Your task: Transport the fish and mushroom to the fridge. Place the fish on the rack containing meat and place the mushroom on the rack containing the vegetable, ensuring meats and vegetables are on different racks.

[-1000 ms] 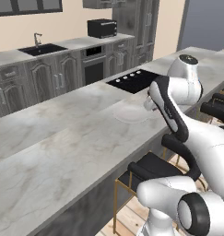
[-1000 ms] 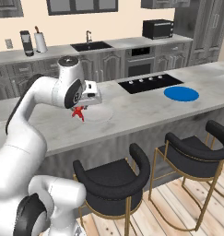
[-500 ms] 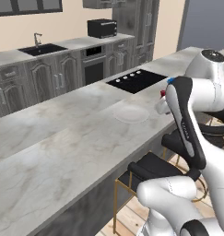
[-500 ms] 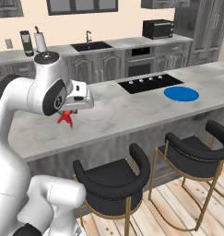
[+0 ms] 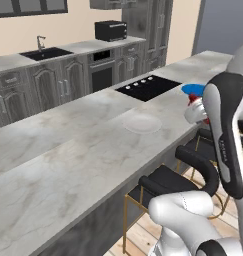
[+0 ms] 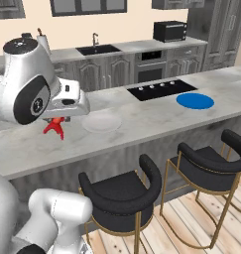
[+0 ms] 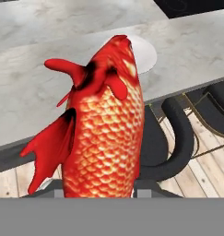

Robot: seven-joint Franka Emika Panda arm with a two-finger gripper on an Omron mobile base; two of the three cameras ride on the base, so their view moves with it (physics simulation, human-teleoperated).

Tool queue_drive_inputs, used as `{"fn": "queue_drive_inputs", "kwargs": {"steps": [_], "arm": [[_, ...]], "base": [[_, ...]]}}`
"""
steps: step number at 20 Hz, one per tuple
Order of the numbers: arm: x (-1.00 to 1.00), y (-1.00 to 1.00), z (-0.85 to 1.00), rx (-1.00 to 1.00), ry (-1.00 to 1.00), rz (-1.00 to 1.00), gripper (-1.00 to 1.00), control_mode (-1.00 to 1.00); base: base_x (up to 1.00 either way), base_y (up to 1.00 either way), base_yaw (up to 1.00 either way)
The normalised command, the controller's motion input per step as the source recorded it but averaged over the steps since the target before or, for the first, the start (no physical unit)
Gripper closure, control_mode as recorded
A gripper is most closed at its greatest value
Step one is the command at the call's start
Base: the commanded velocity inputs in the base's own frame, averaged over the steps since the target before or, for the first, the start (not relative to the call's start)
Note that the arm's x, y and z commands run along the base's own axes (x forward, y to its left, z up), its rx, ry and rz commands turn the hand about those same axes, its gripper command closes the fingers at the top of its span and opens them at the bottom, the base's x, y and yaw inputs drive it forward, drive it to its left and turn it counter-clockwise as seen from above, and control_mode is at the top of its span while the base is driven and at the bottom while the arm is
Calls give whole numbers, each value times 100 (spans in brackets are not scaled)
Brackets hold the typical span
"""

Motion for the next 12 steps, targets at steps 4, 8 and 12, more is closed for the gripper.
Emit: {"fn": "queue_drive_inputs", "kwargs": {"steps": [4,8,12], "arm": [[-67,0,53,0,6,0,100,-100],[-38,-1,18,0,5,0,100,100],[0,0,0,0,0,0,100,100]], "base": [[0,0,0],[-48,-12,0],[-100,-52,-2]]}}
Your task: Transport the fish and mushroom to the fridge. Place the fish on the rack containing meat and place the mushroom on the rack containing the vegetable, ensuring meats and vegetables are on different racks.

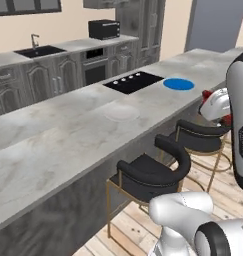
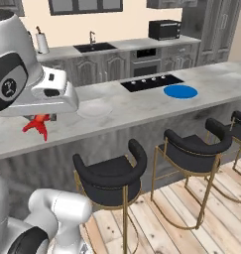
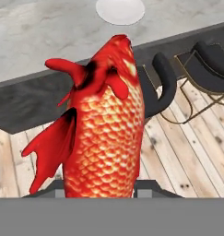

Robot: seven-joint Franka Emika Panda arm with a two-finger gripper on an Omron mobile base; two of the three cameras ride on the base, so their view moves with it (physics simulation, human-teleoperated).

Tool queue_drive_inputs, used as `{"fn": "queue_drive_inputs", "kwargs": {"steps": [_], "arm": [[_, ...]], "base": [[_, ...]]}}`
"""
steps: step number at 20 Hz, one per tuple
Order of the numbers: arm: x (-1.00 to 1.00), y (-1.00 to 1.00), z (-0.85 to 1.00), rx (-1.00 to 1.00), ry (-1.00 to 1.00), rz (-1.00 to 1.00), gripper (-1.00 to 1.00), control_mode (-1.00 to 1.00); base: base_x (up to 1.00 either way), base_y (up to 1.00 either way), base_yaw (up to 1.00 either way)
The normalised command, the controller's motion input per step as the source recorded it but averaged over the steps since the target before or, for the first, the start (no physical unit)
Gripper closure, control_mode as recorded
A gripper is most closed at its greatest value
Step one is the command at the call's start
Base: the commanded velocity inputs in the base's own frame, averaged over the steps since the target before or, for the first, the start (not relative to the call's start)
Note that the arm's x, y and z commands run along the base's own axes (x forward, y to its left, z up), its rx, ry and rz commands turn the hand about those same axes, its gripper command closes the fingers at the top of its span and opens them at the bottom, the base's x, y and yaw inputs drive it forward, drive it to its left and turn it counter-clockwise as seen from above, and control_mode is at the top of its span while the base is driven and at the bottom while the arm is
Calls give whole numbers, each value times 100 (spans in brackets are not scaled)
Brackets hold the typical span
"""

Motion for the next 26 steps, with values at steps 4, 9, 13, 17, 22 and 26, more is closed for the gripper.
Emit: {"fn": "queue_drive_inputs", "kwargs": {"steps": [4,9,13,17,22,26], "arm": [[0,0,0,0,0,0,100,100],[0,0,0,0,0,0,100,100],[0,0,0,0,0,0,100,100],[0,0,0,0,0,0,100,100],[0,0,0,0,0,0,100,100],[0,0,0,0,0,0,100,100]], "base": [[-100,-79,-20],[-17,-93,-55],[0,-11,-97],[0,0,-100],[21,10,-91],[100,33,-34]]}}
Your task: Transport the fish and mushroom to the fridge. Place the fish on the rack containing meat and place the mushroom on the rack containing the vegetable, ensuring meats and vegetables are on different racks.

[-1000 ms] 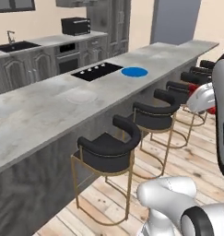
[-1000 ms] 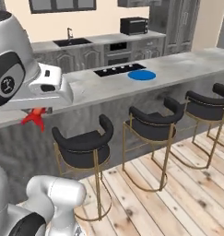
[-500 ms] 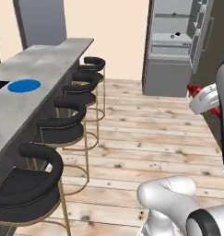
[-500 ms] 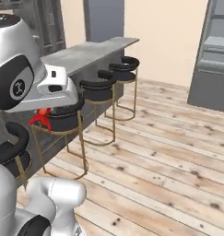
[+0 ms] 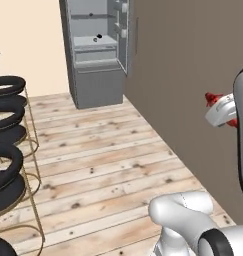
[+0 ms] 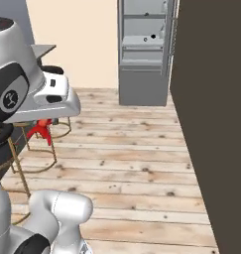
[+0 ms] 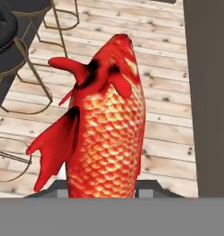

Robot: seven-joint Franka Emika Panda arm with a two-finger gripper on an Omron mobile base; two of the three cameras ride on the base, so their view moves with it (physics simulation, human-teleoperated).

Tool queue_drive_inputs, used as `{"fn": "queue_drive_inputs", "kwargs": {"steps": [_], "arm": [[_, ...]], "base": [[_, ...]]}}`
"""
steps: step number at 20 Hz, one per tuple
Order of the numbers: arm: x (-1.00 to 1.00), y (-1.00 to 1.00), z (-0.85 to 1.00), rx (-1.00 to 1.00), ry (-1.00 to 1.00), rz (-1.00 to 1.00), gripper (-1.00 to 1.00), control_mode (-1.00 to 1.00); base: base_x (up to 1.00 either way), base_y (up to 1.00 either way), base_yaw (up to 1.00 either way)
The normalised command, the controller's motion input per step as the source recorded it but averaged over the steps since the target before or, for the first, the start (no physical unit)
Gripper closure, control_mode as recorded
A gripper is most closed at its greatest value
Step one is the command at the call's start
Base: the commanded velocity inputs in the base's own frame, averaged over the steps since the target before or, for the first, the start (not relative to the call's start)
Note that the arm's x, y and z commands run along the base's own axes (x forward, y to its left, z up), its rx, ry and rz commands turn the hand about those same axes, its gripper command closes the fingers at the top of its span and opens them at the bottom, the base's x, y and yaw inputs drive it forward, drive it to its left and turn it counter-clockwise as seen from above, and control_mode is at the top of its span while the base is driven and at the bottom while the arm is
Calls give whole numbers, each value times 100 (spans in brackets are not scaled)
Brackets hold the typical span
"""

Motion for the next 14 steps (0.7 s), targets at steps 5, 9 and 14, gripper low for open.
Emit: {"fn": "queue_drive_inputs", "kwargs": {"steps": [5,9,14], "arm": [[0,0,0,0,0,0,100,100],[0,0,0,0,0,0,100,100],[0,0,0,0,0,0,100,100]], "base": [[100,22,-18],[100,26,-13],[100,44,-13]]}}
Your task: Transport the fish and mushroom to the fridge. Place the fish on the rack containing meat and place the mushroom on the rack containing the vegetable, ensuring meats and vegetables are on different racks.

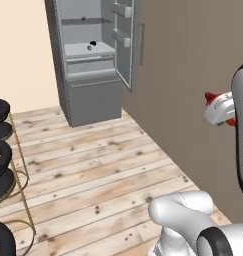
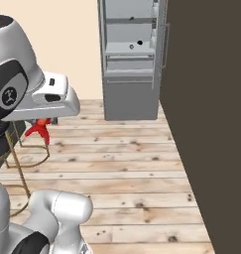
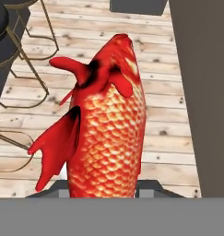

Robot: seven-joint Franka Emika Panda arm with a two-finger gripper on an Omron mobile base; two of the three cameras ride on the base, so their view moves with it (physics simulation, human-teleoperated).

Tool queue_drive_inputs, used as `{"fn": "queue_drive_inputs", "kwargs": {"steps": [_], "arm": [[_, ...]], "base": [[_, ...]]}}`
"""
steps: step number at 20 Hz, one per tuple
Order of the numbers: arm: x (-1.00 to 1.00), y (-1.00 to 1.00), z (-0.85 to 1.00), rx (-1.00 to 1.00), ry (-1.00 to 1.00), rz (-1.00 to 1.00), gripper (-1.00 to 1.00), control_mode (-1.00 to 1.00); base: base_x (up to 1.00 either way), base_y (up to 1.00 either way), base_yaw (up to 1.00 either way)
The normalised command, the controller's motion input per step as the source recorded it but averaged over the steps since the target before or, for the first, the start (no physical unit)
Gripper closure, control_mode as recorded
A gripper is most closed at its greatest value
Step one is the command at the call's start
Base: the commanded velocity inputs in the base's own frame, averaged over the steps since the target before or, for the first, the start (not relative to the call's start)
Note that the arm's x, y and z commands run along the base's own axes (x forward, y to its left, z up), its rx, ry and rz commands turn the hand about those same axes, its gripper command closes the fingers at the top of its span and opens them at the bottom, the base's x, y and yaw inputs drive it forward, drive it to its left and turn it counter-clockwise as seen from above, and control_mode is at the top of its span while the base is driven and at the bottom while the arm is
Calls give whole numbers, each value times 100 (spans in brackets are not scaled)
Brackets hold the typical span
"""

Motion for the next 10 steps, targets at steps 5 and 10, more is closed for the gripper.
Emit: {"fn": "queue_drive_inputs", "kwargs": {"steps": [5,10], "arm": [[0,0,0,0,0,0,100,100],[0,0,0,0,0,0,100,100]], "base": [[100,53,-8],[100,37,-5]]}}
